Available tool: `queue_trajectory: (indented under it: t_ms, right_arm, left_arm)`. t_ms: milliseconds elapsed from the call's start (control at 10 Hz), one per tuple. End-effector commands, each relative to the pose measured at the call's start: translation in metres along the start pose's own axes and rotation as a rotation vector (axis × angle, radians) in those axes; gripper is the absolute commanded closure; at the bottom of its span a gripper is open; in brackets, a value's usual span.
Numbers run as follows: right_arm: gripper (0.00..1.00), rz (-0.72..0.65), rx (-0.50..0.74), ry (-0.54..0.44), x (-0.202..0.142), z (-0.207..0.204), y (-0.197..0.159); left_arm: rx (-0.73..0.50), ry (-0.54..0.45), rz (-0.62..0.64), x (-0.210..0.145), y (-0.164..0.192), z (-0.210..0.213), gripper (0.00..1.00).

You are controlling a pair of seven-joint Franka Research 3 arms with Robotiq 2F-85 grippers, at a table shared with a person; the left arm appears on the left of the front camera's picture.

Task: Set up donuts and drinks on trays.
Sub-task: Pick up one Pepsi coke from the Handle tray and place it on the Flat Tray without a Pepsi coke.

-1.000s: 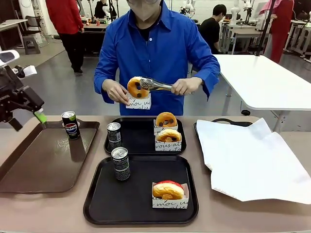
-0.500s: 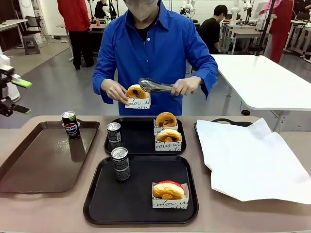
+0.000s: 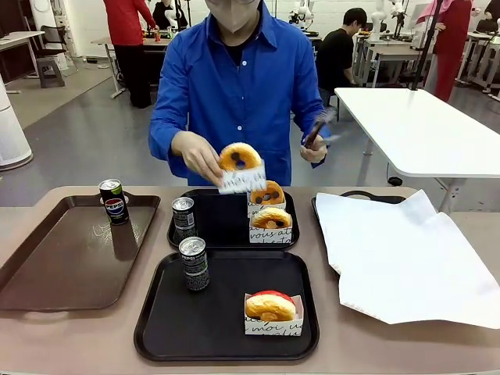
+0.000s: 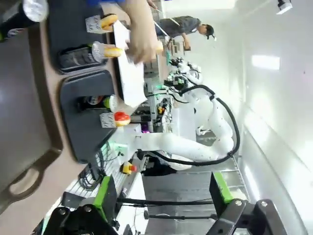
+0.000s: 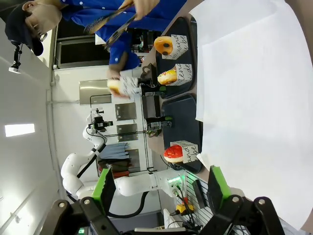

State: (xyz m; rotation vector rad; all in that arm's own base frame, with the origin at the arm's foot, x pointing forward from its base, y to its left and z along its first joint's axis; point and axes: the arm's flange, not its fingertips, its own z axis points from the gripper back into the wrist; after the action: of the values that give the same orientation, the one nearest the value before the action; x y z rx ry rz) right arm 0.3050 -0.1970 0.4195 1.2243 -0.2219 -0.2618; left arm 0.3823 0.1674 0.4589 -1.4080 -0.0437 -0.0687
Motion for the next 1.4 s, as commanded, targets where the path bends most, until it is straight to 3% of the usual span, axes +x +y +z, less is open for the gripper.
queue_trajectory:
  t_ms: [0,600,1300]
  right_arm:
    - [0.0,0.002,0.012,-0.004,0.001,-0.001,0.0]
    - [0.0,0.002,0.012,-0.004,0.001,-0.001,0.0]
    - [0.0,0.002,0.012,-0.004,0.001,-0.001,0.0]
  left_arm:
    - [0.066,-0.028,-0.022,0.004,0.016,0.02,0.0]
    - [0.142,0.015,0.038,-0.006,0.062,0.036,0.0]
    - [0.129,0.009,0.054,-0.005,0.058,0.036,0.0]
